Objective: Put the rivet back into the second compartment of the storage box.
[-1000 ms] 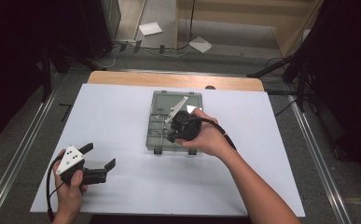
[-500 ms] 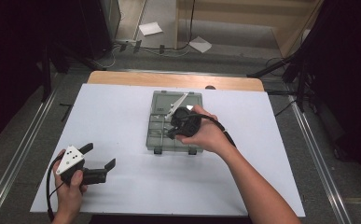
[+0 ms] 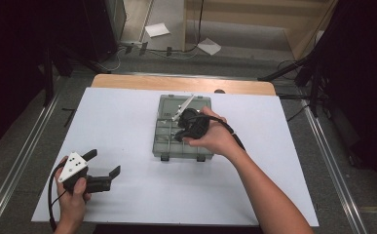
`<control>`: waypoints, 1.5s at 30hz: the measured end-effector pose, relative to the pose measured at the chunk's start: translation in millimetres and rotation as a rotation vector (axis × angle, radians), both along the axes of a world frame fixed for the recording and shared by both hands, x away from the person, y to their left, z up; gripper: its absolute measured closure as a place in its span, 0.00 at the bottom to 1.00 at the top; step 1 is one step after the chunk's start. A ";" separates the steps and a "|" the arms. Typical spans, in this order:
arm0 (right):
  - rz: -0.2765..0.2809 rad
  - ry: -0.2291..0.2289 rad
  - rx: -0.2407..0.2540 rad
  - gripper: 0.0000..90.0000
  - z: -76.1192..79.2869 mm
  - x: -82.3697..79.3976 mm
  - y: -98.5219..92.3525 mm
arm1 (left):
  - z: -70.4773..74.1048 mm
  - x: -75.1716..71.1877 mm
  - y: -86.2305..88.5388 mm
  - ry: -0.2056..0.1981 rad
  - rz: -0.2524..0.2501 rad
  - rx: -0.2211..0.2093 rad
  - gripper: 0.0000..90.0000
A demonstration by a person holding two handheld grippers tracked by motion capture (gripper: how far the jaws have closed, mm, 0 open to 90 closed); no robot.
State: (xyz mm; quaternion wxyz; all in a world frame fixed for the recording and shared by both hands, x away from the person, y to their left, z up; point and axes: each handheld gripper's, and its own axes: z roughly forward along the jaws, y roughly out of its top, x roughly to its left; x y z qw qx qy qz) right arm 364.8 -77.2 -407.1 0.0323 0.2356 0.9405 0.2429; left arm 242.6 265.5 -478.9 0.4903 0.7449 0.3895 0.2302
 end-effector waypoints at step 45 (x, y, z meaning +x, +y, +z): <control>-0.076 0.024 -0.016 0.93 -17.4 39.5 2.8 | 0.5 0.2 0.7 -0.003 0.003 -0.008 0.00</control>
